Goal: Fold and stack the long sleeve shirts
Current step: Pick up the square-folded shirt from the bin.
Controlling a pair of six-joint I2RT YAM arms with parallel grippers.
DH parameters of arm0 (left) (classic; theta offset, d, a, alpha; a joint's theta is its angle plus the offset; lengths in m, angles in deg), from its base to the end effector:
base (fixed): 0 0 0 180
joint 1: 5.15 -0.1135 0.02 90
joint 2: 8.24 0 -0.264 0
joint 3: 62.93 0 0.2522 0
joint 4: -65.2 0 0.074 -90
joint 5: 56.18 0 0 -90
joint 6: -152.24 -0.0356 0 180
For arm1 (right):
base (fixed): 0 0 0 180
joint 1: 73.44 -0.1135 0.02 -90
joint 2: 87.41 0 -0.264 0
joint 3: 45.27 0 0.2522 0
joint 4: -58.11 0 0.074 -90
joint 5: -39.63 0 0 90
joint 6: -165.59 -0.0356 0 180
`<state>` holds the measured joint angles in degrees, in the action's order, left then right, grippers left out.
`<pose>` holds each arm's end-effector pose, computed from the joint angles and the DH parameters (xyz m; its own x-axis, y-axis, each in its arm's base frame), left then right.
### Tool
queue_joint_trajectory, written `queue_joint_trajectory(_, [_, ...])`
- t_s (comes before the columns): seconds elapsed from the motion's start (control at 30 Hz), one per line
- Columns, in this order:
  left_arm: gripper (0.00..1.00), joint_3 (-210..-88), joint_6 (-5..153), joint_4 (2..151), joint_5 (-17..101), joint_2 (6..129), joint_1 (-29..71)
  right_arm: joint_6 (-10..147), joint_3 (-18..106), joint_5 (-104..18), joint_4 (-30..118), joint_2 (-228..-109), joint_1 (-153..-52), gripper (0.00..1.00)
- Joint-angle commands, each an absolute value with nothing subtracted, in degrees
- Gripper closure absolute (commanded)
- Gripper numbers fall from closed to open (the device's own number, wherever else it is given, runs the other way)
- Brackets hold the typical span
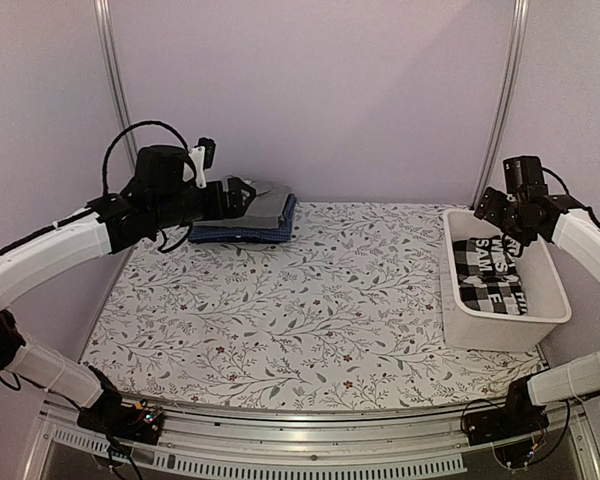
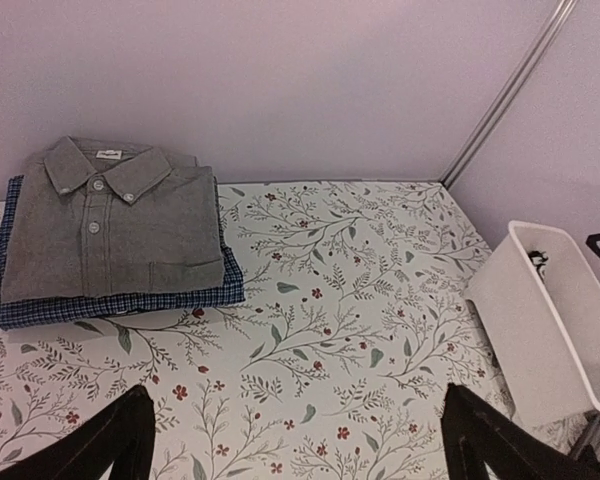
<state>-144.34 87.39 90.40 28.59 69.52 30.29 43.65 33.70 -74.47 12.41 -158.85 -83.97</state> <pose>0.2606 -0.1815 0.3474 -0.4869 -0.1729 -0.8562 0.3330 0.8694 -0.3650 0.2678 0.0350 0.3310 -0.4369 0.4100 -0.8007 0.4477 0.8711 0.2018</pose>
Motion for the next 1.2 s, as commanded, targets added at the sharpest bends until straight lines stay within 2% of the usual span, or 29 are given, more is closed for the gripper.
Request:
queue_joint_trajectory(0.0, [0.00,-142.9,87.1,89.7,30.7,68.4,29.5,42.7,31.6,-70.6,8.7,-159.2,-77.1,0.06])
queue_joint_trajectory(0.4, [0.00,-141.9,87.3,88.9,32.7,68.5,29.0,43.3,30.3,-60.4,17.6,-180.1,-69.8,0.04])
queue_joint_trajectory(0.5, [0.00,-141.9,87.4,88.9,33.4,68.8,28.8,43.7,32.4,-58.7,19.9,-186.0,-68.8,0.09])
queue_joint_trajectory(0.6, [0.00,-141.9,87.7,88.9,33.4,69.0,28.6,44.5,36.0,-57.5,20.5,-190.6,-68.7,0.23])
queue_joint_trajectory(0.8, [0.00,-142.1,88.0,89.1,33.3,69.1,28.3,45.8,43.5,-59.8,17.8,-195.9,-68.7,0.78])
queue_joint_trajectory(0.9, [0.00,-142.5,87.8,89.5,33.4,69.1,28.2,46.8,46.8,-62.4,15.1,-194.8,-68.7,0.97])
queue_joint_trajectory(0.93, [0.00,-142.6,87.8,89.6,33.4,69.2,28.1,47.1,47.8,-63.2,14.1,-194.2,-68.8,1.00])
queue_joint_trajectory(1.17, [0.00,-144.6,87.1,90.8,33.4,69.7,28.0,48.9,53.8,-70.8,9.2,-184.6,-72.7,1.00])
